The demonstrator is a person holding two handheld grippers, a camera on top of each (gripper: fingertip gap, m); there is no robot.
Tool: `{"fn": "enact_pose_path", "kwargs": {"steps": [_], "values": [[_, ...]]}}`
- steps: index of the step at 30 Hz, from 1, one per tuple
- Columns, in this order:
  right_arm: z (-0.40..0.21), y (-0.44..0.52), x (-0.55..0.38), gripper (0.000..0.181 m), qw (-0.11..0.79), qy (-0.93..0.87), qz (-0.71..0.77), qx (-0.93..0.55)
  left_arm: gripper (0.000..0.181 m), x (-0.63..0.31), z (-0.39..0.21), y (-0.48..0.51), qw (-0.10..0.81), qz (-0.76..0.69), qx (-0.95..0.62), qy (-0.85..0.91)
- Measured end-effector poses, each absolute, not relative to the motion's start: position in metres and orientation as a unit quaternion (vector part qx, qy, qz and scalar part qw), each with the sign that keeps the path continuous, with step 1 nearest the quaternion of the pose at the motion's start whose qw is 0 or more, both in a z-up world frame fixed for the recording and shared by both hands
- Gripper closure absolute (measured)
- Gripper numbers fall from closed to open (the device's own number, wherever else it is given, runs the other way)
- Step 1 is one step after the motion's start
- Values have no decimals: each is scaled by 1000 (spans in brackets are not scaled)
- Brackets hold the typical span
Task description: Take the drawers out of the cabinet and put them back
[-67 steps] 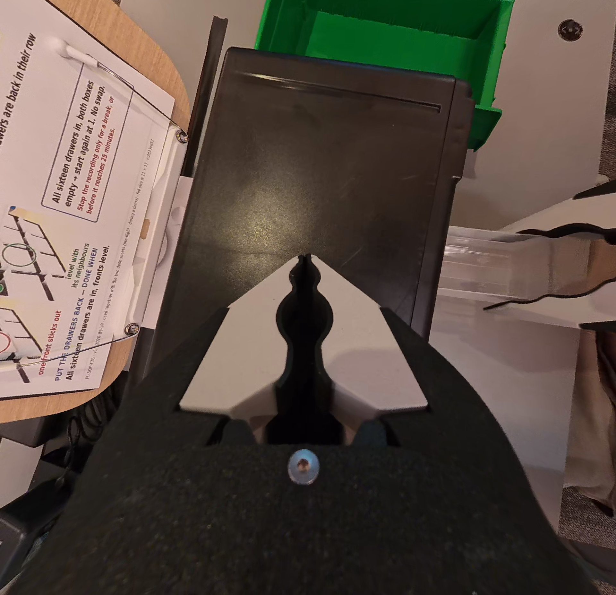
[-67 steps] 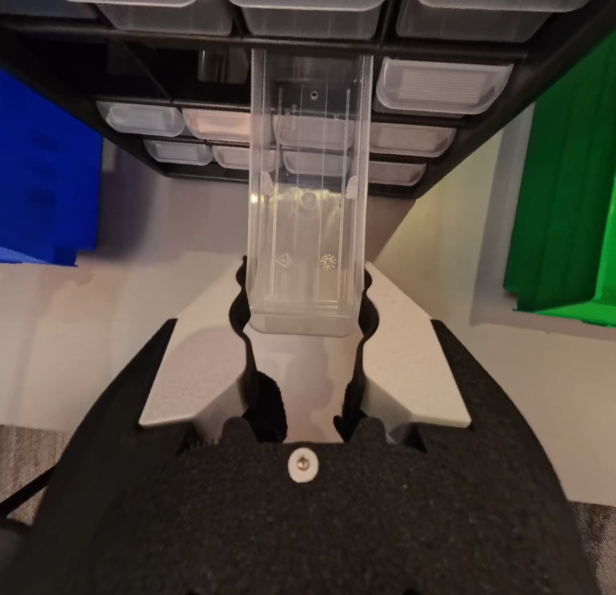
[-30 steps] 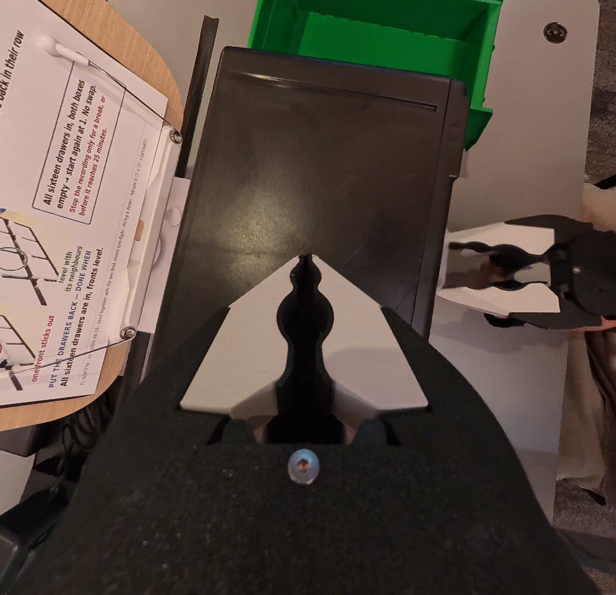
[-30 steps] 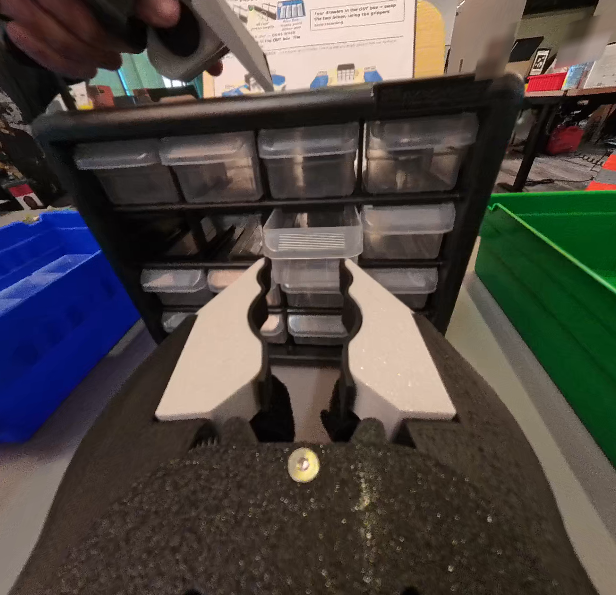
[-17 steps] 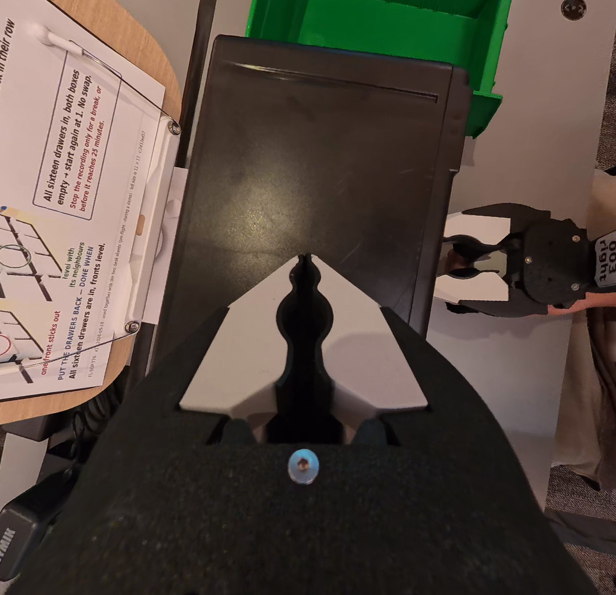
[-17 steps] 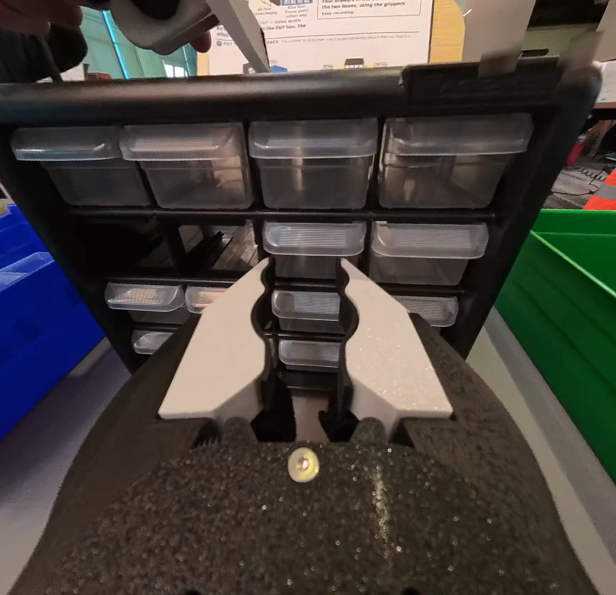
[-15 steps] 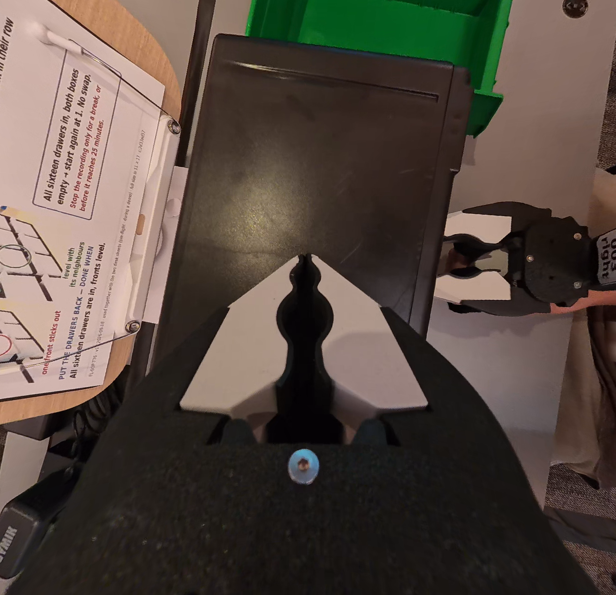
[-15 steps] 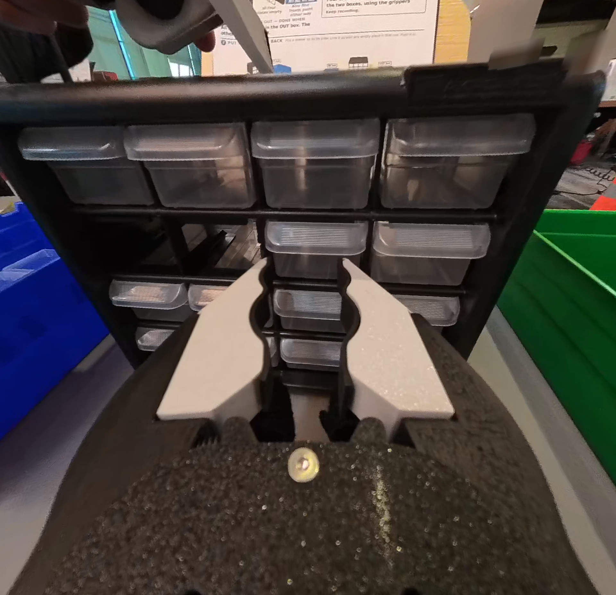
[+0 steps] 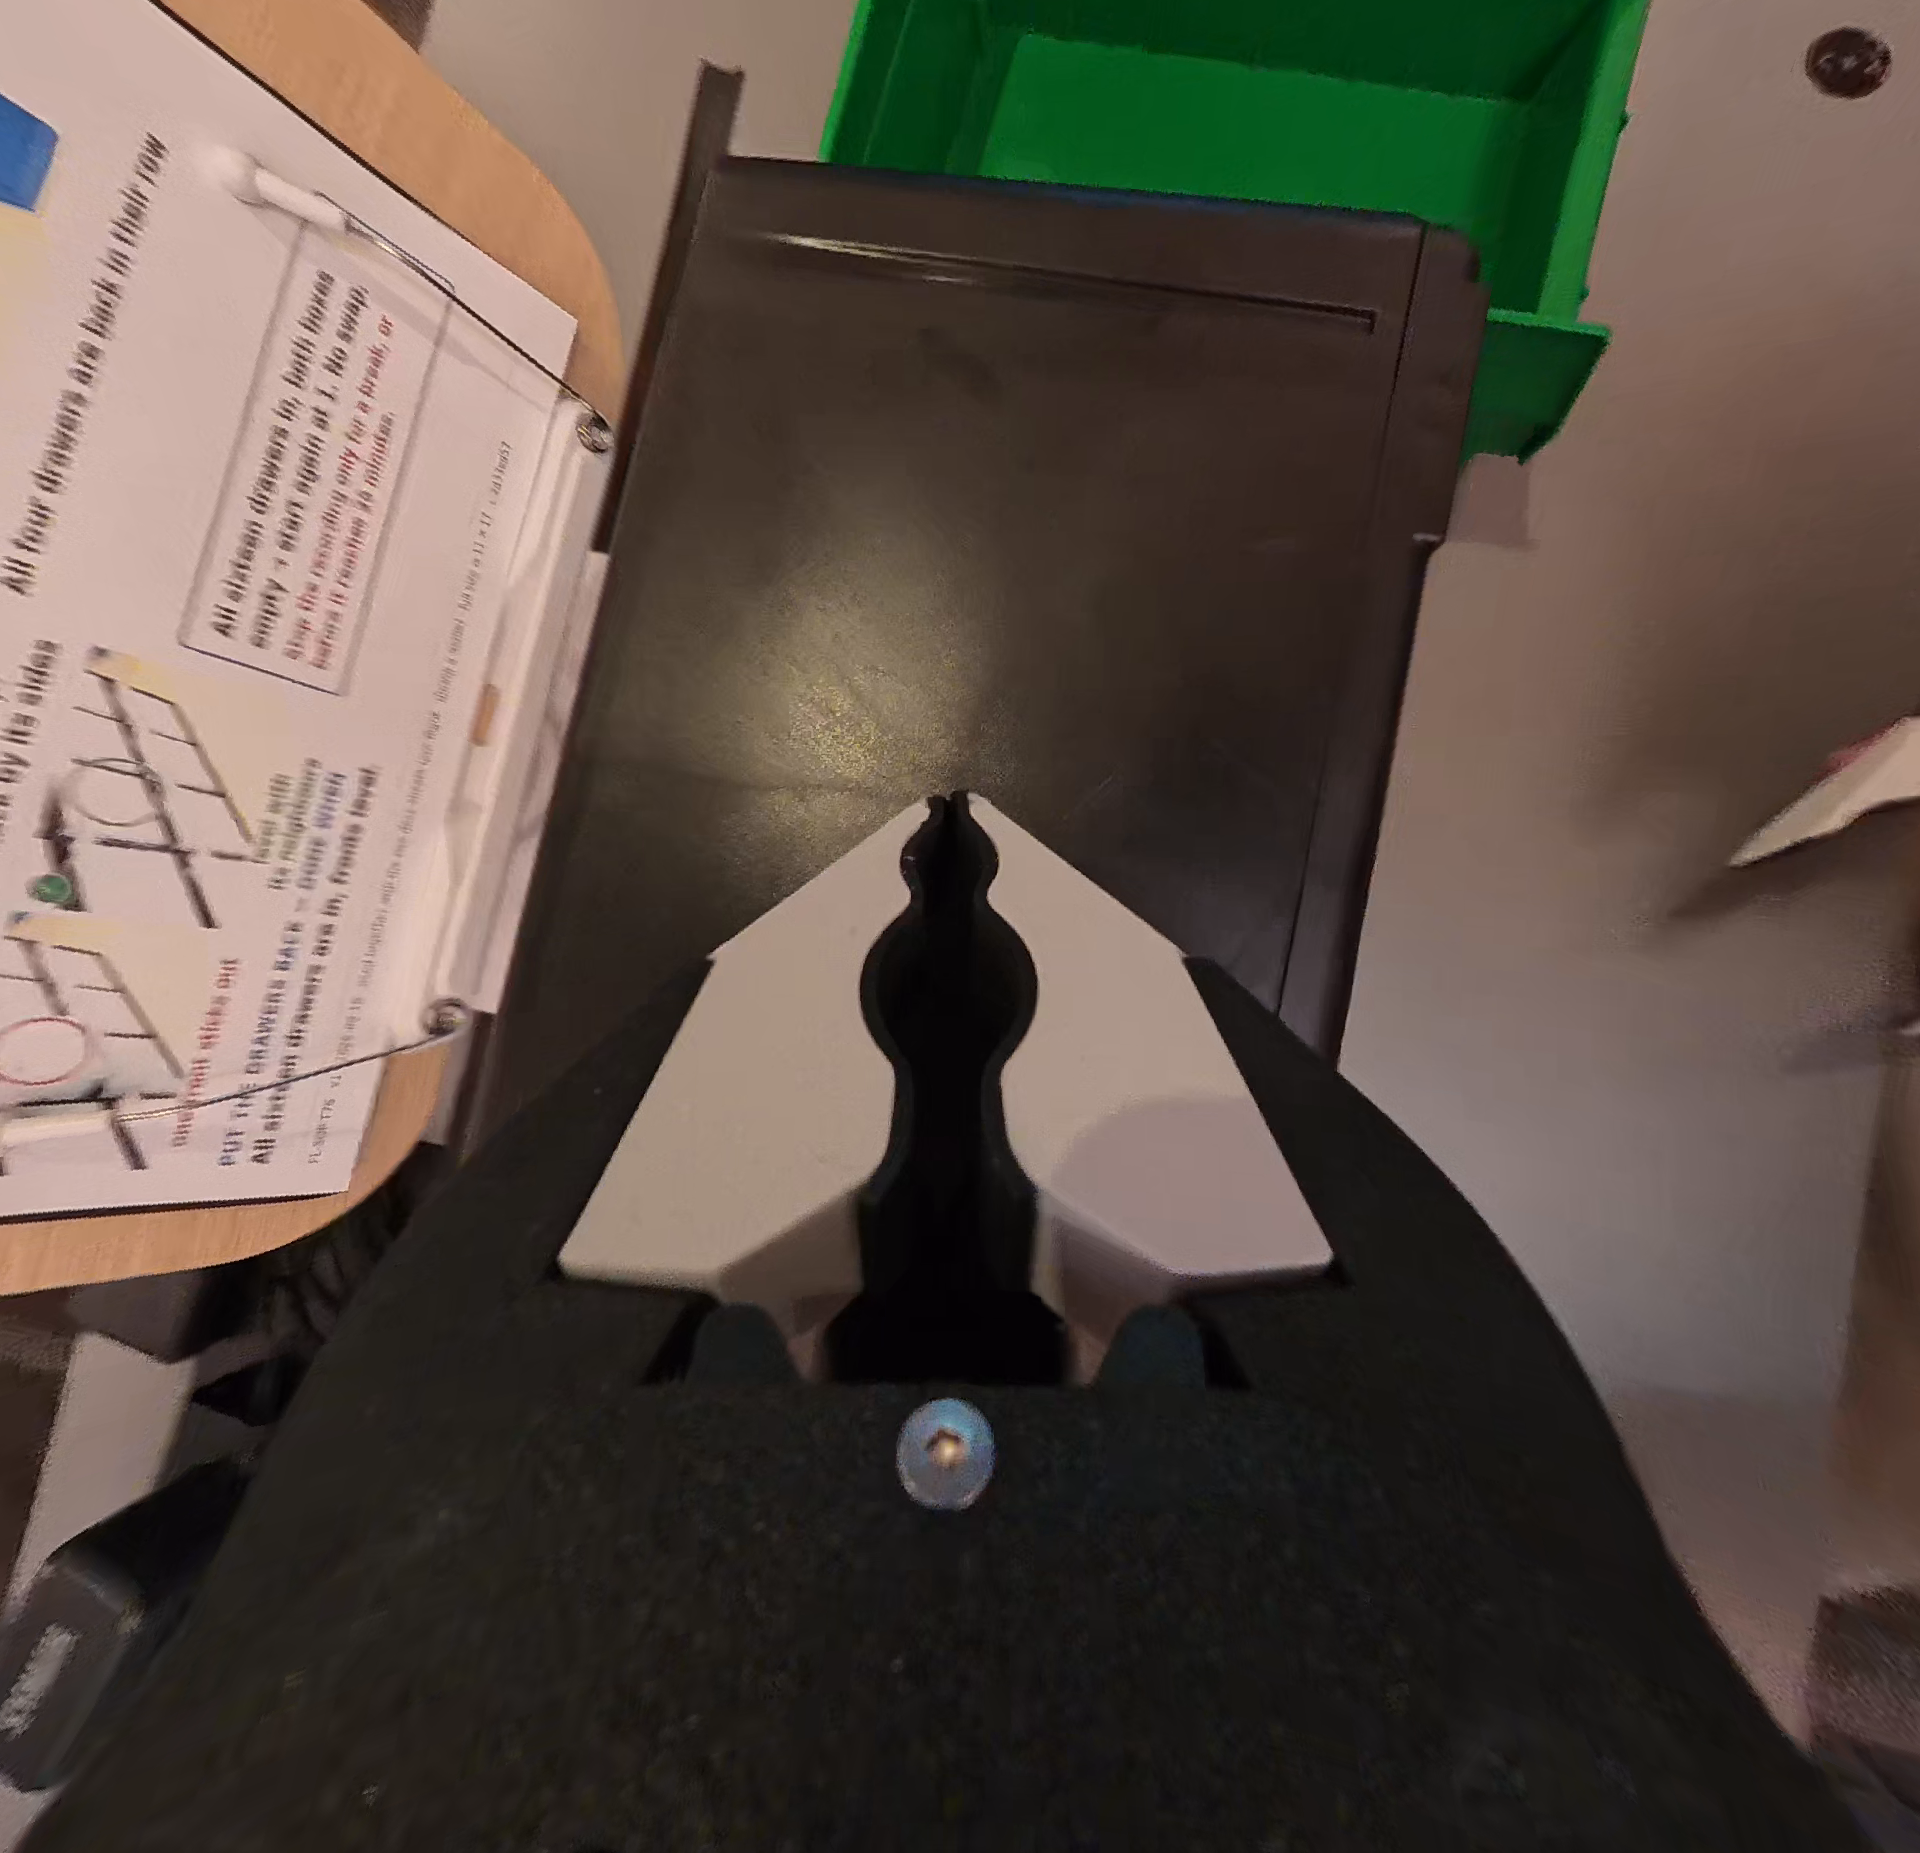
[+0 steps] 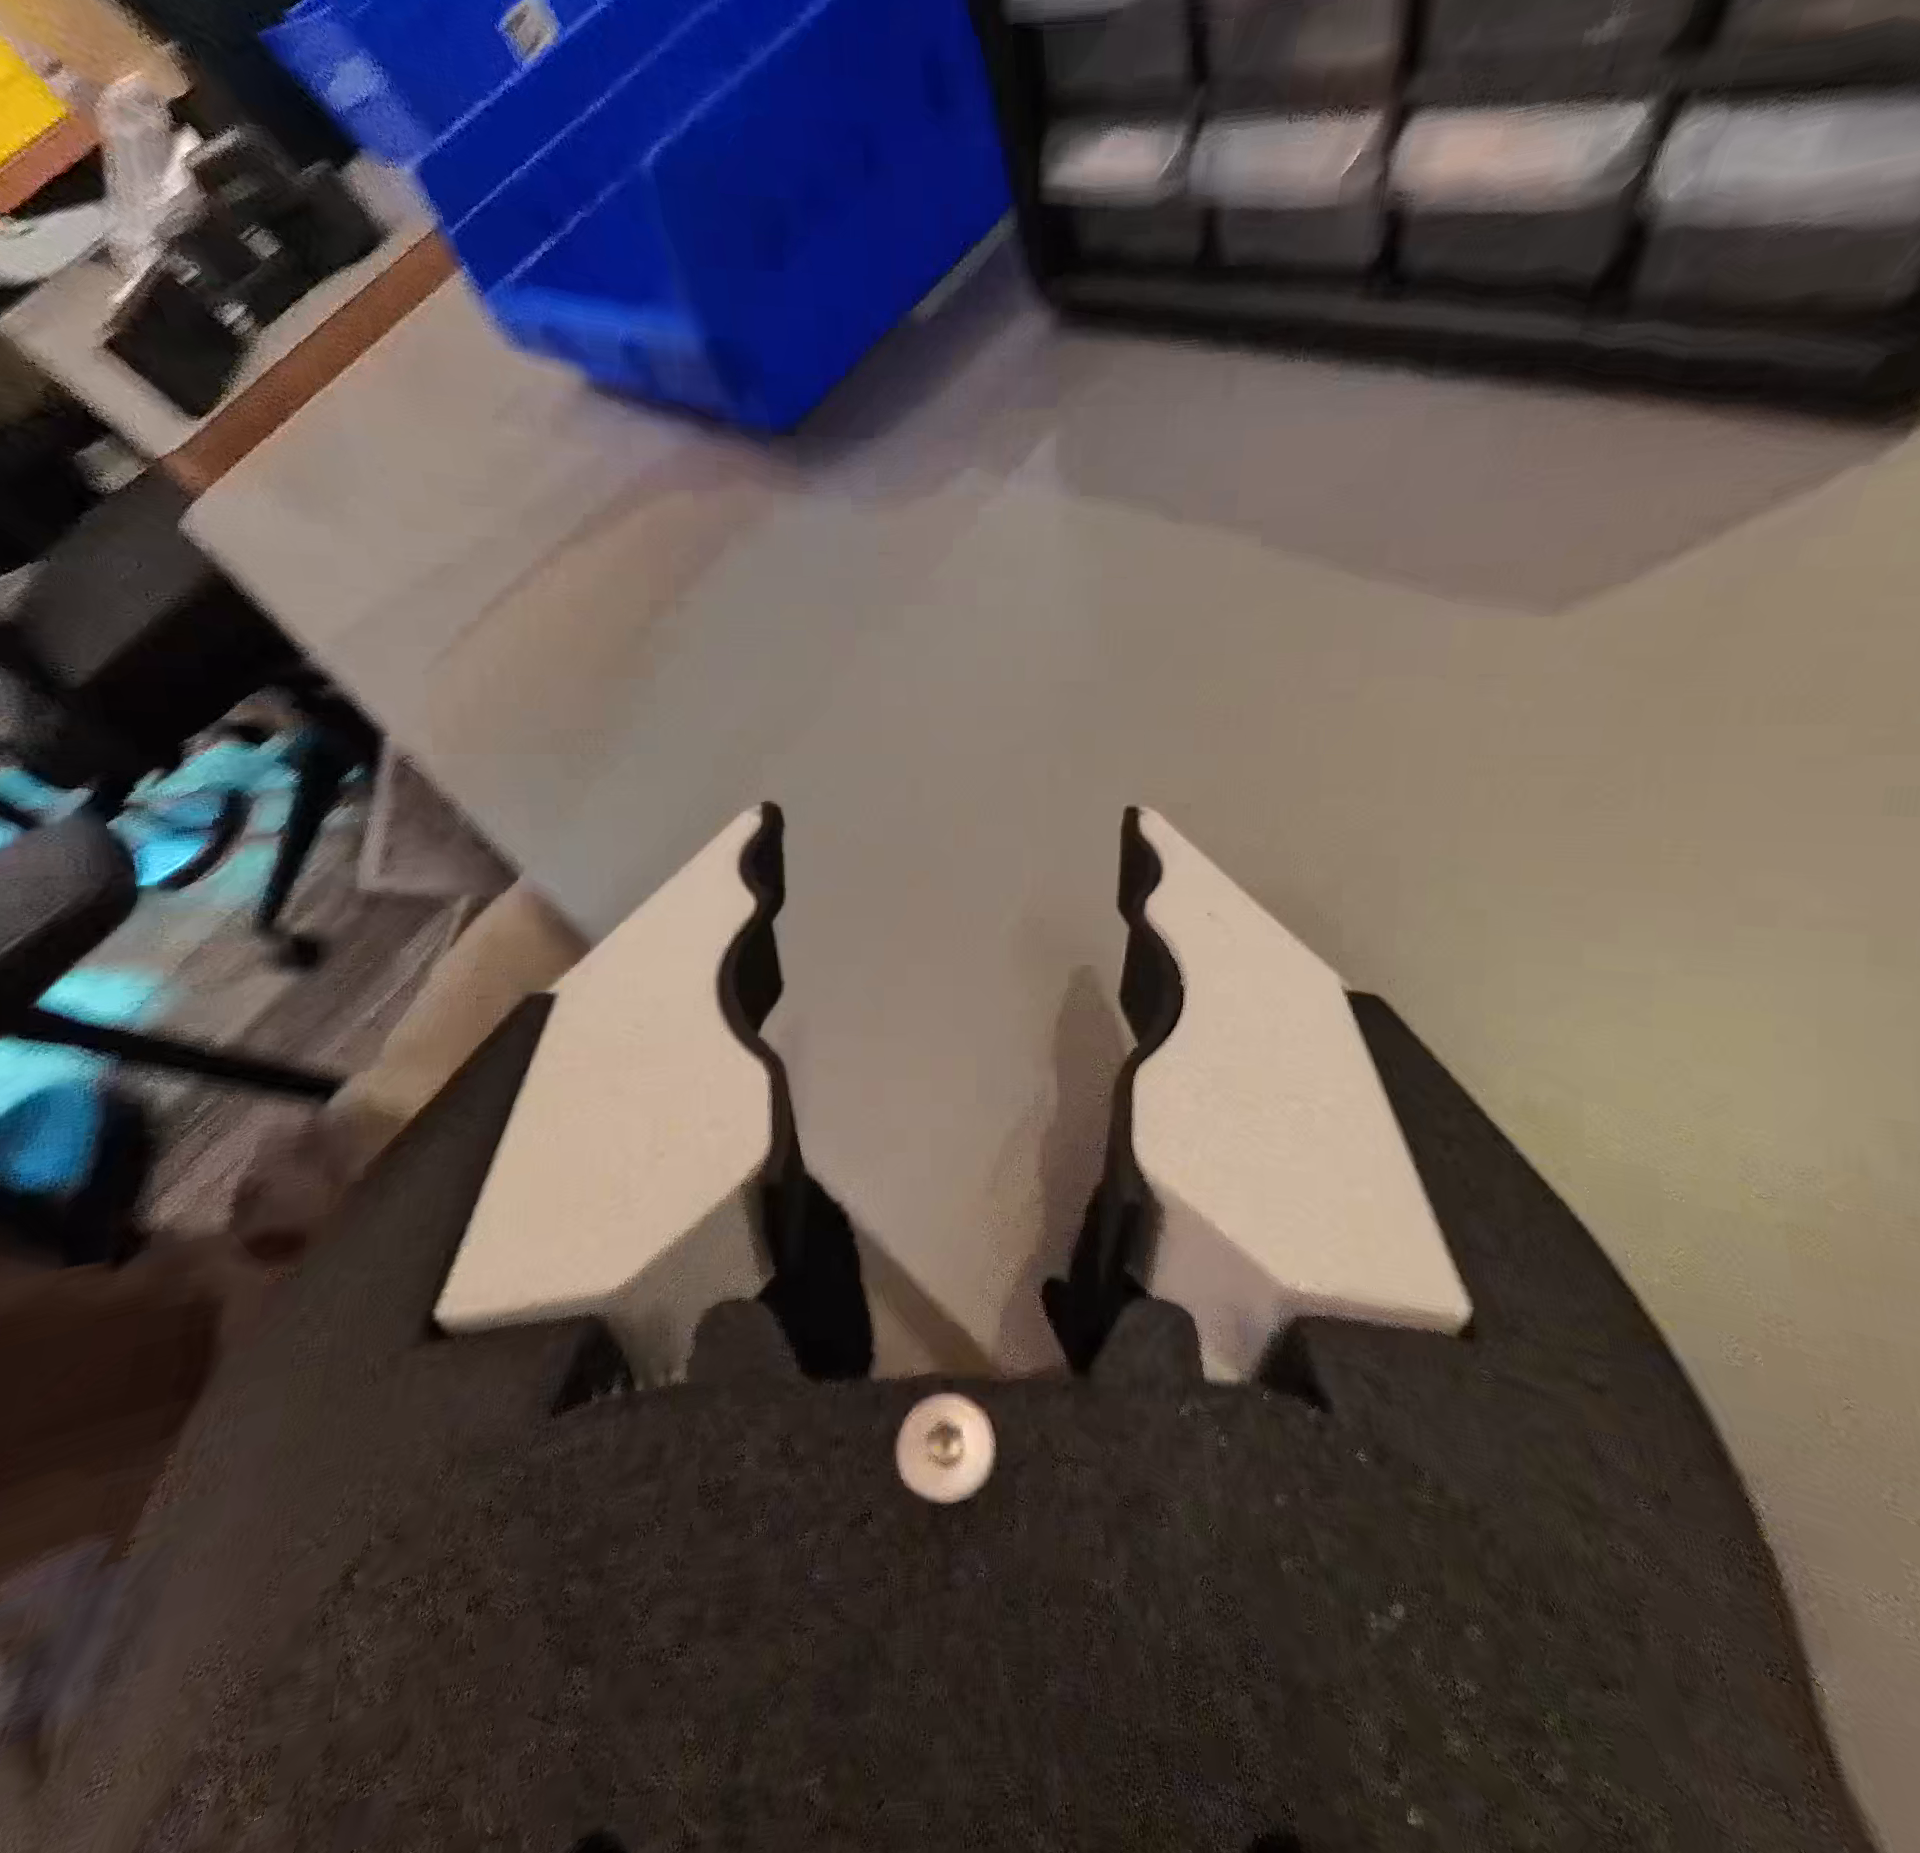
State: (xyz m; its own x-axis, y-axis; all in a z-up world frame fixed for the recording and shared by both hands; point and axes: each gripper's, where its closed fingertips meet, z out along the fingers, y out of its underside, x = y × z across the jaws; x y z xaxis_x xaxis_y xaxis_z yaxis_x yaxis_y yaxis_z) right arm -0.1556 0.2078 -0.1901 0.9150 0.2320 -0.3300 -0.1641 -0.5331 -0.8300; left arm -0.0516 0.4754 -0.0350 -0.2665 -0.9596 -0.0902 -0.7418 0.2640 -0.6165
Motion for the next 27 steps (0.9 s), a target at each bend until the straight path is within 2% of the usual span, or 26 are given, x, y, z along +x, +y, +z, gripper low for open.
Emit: {"fn": "enact_pose_path", "kwargs": {"steps": [3, 4, 5, 7, 10, 17, 19, 23, 27], "values": [[-197, 184, -158, 111, 451, -45, 248, -856, 181, -65, -29, 489, 305, -185, -566, 744], [-194, 182, -157, 111, 454, -45, 258, -852, 177, -73, -16, 483, 324, -218, -565, 727], [-189, 182, -156, 110, 459, -47, 265, -847, 165, -85, 0, 475, 342, -268, -558, 707], [-174, 183, -154, 108, 480, -72, 266, -833, 161, -123, 20, 476, 378, -314, -565, 662], [-171, 184, -134, 108, 497, -121, 220, -830, 152, -198, 0, 497, 404, -290, -619, 608], [-97, 230, -68, 113, 495, -216, 166, -825, 151, -312, -115, 493, 400, -249, -714, 518], [-65, 257, -56, 114, 495, -248, 136, -821, 150, -332, -140, 506, 374, -192, -738, 528], [-12, 322, -50, 131, 515, -281, 117, -801, 146, -350, -166, 553, 332, -52, -747, 573], [6, 356, -75, 127, 489, -282, 198, -802, 145, -340, -202, 585, 247, 12, -739, 627]]}}
